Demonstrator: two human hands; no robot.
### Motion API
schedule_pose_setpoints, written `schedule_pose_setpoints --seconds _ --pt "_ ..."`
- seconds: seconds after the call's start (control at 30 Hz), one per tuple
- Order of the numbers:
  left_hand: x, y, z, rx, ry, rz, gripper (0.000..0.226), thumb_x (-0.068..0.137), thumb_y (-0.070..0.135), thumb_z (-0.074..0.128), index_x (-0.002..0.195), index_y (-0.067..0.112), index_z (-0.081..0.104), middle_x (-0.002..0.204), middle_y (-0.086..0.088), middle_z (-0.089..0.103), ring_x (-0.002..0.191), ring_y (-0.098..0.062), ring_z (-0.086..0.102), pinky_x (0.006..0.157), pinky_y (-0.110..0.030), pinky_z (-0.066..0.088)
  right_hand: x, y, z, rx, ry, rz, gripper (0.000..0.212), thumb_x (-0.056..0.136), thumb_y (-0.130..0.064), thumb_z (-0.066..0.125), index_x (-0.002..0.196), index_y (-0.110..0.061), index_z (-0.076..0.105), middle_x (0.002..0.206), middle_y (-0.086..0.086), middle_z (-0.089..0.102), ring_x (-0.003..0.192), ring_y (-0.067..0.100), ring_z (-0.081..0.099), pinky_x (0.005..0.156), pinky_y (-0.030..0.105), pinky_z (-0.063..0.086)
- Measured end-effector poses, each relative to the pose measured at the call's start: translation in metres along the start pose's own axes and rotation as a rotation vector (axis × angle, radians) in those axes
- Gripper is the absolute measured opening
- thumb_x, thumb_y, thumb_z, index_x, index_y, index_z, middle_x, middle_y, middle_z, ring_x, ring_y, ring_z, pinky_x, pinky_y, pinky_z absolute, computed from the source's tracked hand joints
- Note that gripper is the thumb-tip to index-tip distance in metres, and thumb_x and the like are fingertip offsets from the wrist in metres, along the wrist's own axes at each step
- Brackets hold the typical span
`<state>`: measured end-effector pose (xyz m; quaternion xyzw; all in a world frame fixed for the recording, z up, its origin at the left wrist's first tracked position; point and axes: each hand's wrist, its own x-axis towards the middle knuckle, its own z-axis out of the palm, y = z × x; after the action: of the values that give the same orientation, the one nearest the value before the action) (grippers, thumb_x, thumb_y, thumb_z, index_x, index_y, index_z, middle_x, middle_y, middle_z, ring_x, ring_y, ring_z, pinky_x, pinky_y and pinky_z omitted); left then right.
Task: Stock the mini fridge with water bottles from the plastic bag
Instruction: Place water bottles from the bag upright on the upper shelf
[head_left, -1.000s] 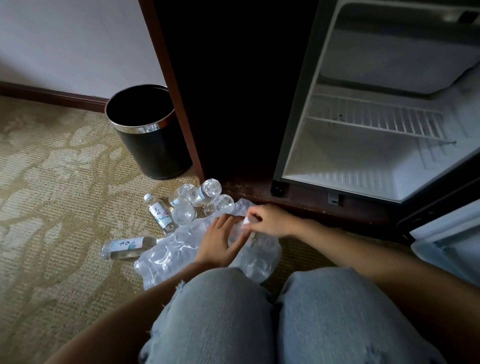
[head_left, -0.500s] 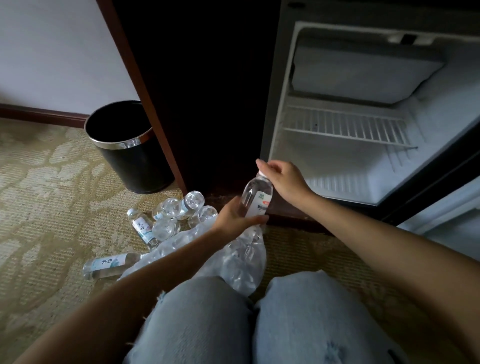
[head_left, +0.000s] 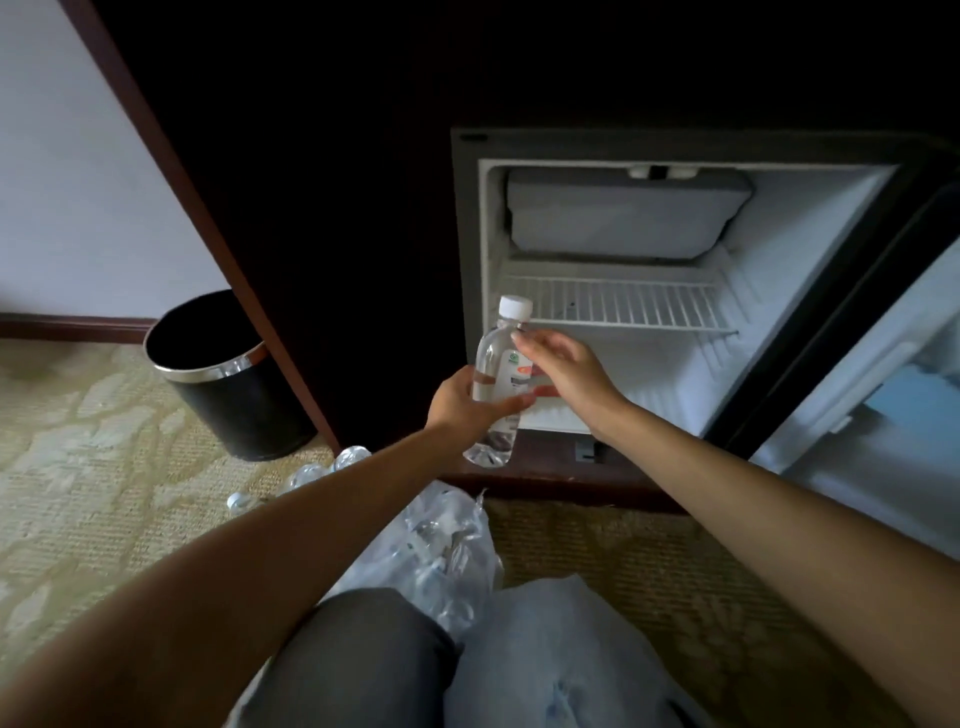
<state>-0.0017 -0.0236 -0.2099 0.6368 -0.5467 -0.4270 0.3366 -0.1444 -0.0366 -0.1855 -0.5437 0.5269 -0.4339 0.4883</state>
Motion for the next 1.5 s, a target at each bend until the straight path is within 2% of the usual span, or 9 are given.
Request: schedule_pose_setpoints --seconds 0.13,0.27,0.4,0.63,0.8,1.07,1.17,1.27,1.5 --pt "0.023 0.043 0.007 0.047 0.016 0.02 0.063 0.063 0.047 0.083 0.114 0.017 0.061 0.104 0.004 0.068 0.094 -0.013 0.064 0.084 -0.03 0.053 0.001 0.007 -0.027 0.041 0.008 -0.007 0.02 0.1 -0.023 0.045 0.112 -0.019 0.061 0.101 -0.001 0.064 0.096 0.015 0.061 0.078 0.028 0.051" --pt "0.041 0.073 0.013 0.031 -0.045 0.002 0.06 0.065 0.05 0.08 0.114 0.021 0.061 0.1 0.005 0.068 0.089 -0.013 0.064 0.068 -0.025 0.052 0.011 0.016 -0.046 -0.019 -0.062 -0.022 0.034 0.09 0.002 0.054 0.118 -0.017 0.057 0.107 0.002 0.06 0.098 0.021 0.058 0.082 0.03 0.049" --pt "0.058 0.091 0.028 0.002 -0.027 0.043 0.064 0.068 0.045 0.08 0.12 0.017 0.055 0.108 0.003 0.063 0.101 -0.018 0.061 0.087 -0.033 0.052 0.028 0.019 -0.052 -0.082 -0.025 -0.061 0.05 0.084 -0.01 0.07 0.129 -0.015 0.05 0.119 0.004 0.058 0.106 0.022 0.059 0.092 0.033 0.049" --pt "0.087 0.103 0.035 -0.151 -0.104 0.114 0.065 0.077 0.025 0.077 0.125 0.019 0.033 0.115 0.0 0.06 0.108 -0.02 0.058 0.097 -0.041 0.048 0.075 0.013 -0.066 -0.07 -0.006 -0.126 0.057 0.08 -0.012 0.074 0.13 -0.009 0.048 0.118 0.005 0.062 0.106 0.022 0.061 0.09 0.031 0.051" --pt "0.106 0.11 0.036 -0.121 -0.088 0.217 0.054 0.084 0.021 0.07 0.129 0.014 0.041 0.129 -0.004 0.055 0.121 -0.019 0.052 0.104 -0.041 0.042 0.102 0.008 -0.065 -0.167 0.103 -0.159 0.06 0.078 -0.024 0.075 0.129 -0.014 0.045 0.122 0.006 0.057 0.107 0.023 0.059 0.091 0.039 0.052" --pt "0.131 0.102 0.053 -0.043 0.03 0.133 0.054 0.091 0.024 0.061 0.14 0.023 0.038 0.133 -0.005 0.051 0.117 -0.026 0.054 0.092 -0.046 0.051 0.135 0.03 -0.052 -0.328 0.378 -0.224 0.064 0.074 -0.02 0.08 0.126 -0.009 0.044 0.121 0.01 0.049 0.098 0.019 0.056 0.085 0.037 0.052" --pt "0.136 0.094 0.057 -0.051 0.142 0.151 0.051 0.093 0.021 0.058 0.14 0.02 0.038 0.133 -0.005 0.052 0.115 -0.025 0.056 0.092 -0.045 0.051 0.141 0.035 -0.041 -0.272 0.488 -0.201 0.064 0.076 -0.026 0.078 0.124 -0.006 0.04 0.116 0.01 0.059 0.098 0.022 0.061 0.075 0.032 0.049" --pt "0.135 0.09 0.06 -0.068 0.17 0.193 0.046 0.095 0.018 0.052 0.139 0.02 0.037 0.134 -0.005 0.051 0.114 -0.024 0.056 0.094 -0.039 0.05 0.147 0.037 -0.031 -0.285 0.474 -0.12 0.059 0.083 -0.027 0.07 0.125 -0.004 0.035 0.11 0.012 0.063 0.093 0.027 0.062 0.067 0.028 0.039" --pt "0.148 0.089 0.06 -0.142 0.156 0.094 0.061 0.093 0.018 0.051 0.148 0.022 0.025 0.143 -0.007 0.046 0.129 -0.026 0.046 0.106 -0.038 0.04 0.148 0.046 -0.03 -0.215 0.245 -0.14 0.049 0.088 -0.011 0.062 0.135 -0.009 0.047 0.113 0.007 0.064 0.099 0.019 0.059 0.078 0.027 0.045"
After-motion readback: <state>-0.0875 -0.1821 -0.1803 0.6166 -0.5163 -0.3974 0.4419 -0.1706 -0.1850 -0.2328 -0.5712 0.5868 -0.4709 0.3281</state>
